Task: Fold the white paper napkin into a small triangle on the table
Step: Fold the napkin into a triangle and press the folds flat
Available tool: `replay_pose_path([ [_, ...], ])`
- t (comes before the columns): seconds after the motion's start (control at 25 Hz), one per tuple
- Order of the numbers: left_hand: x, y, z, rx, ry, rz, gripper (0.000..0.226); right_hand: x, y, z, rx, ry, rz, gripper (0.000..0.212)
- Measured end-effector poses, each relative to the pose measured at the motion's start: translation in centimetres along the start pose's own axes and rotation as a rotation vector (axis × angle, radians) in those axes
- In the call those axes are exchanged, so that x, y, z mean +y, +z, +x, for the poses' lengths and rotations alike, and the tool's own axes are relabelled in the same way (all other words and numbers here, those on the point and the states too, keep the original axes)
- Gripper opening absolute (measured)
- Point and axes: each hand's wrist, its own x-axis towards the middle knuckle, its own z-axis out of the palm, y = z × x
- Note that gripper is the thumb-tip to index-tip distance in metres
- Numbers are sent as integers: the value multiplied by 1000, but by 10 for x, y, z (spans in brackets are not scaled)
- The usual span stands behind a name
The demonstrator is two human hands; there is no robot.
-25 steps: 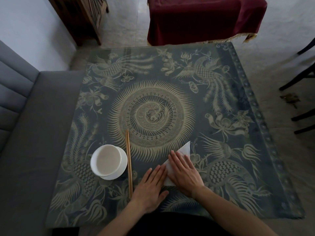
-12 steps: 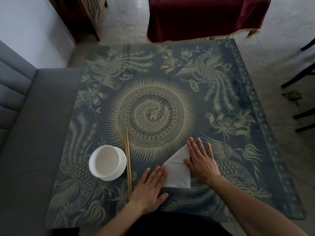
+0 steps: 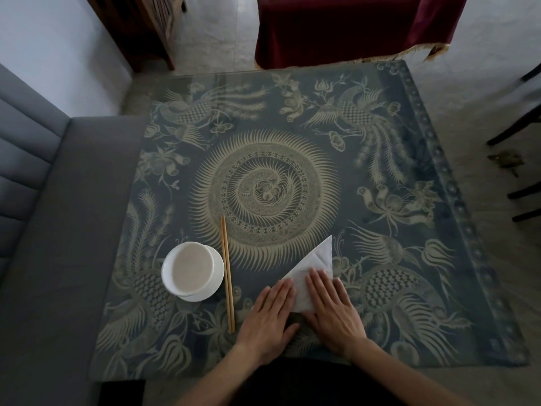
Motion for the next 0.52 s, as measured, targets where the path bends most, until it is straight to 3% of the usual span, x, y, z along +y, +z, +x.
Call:
replay_pose_path([
  [0.52,-8,-2,-36,-5,-106,41,71,12,-1,-25,-21,139,23,75],
])
